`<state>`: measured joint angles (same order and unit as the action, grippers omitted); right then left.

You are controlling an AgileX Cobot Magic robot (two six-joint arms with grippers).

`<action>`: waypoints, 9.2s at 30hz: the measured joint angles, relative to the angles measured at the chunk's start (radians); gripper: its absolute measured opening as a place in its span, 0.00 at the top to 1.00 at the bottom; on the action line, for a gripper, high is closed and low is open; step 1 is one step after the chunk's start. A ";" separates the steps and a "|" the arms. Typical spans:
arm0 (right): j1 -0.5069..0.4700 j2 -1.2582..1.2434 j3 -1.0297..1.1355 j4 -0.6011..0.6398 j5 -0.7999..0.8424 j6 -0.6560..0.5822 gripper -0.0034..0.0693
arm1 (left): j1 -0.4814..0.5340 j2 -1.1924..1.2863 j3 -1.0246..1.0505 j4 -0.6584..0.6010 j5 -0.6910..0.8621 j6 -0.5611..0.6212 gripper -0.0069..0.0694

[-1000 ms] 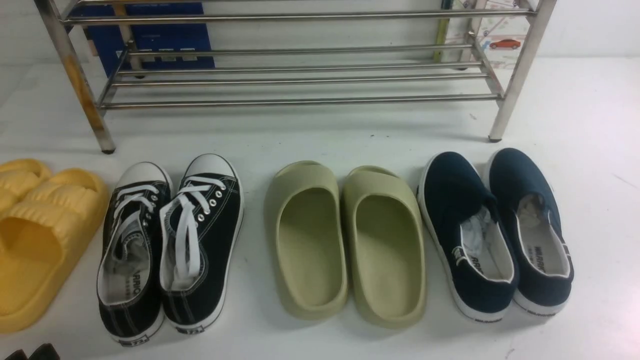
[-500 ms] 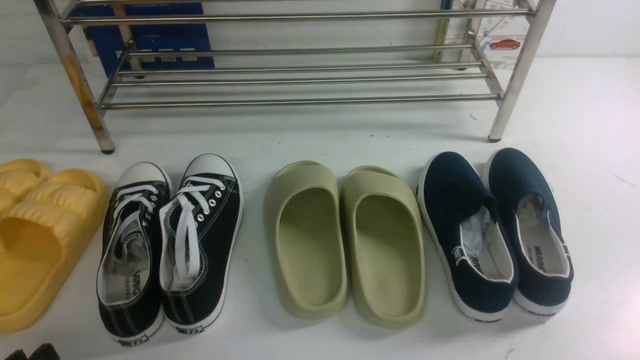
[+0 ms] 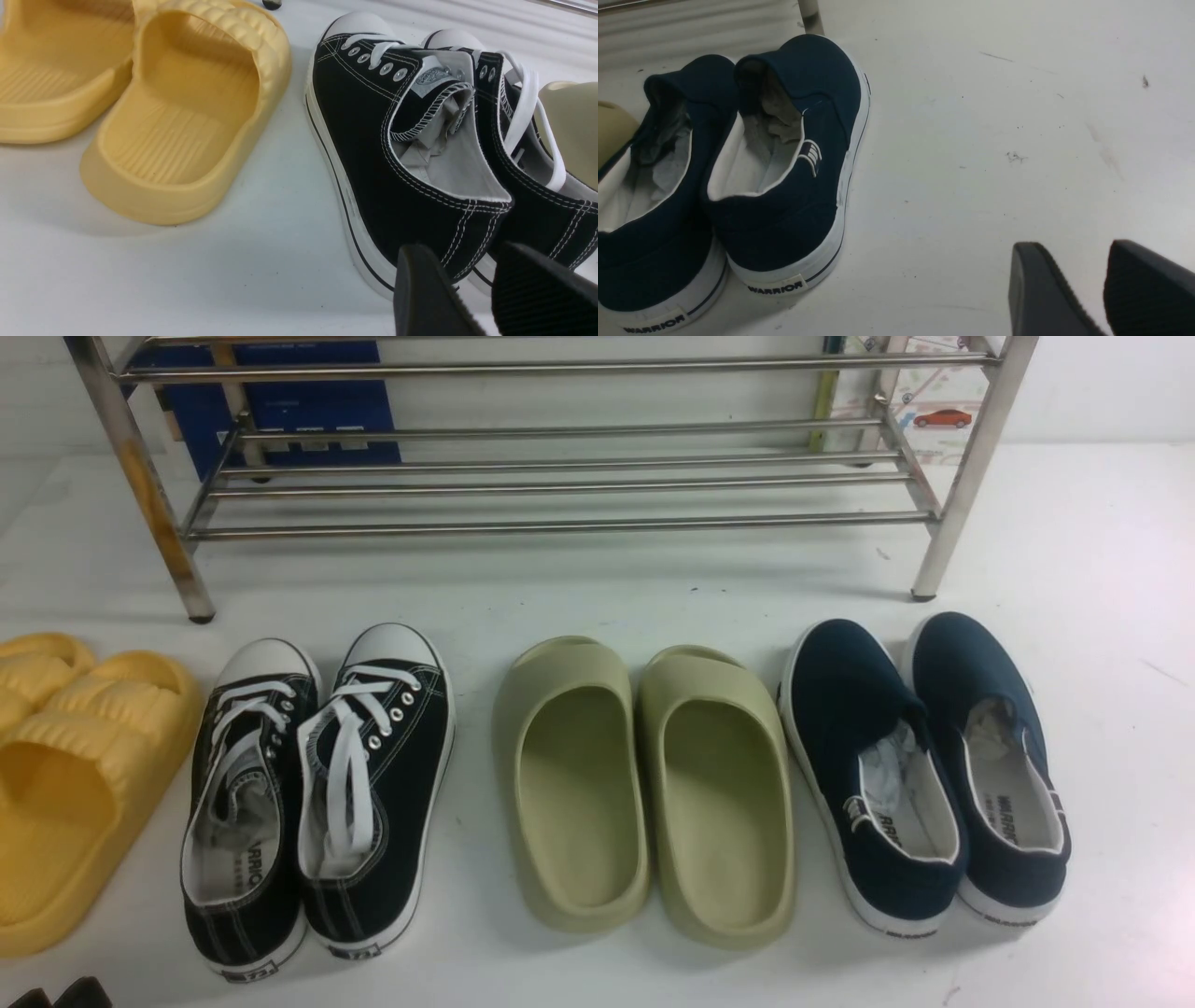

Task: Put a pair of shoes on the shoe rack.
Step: Use the left arm to grab the shoe closest to it, then use the left arm to put a shoe into the shoe rack, then use the left arm to grab the shoe closest to it

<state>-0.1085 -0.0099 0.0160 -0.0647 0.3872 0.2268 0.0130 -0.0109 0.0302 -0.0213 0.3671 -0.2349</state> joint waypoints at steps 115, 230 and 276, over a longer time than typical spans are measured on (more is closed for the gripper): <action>0.000 0.000 0.000 0.000 0.000 0.000 0.61 | -0.052 1.505 -1.346 0.044 0.733 -0.060 0.93; 0.000 0.000 0.000 0.000 0.000 0.000 0.61 | -0.056 1.836 -1.354 -0.186 0.119 0.116 0.93; 0.000 0.000 0.000 0.000 0.000 0.000 0.61 | -0.058 1.707 -1.593 0.134 0.465 -0.106 0.57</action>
<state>-0.1085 -0.0099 0.0160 -0.0647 0.3872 0.2268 -0.0451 1.6958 -1.5631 0.1123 0.8318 -0.3404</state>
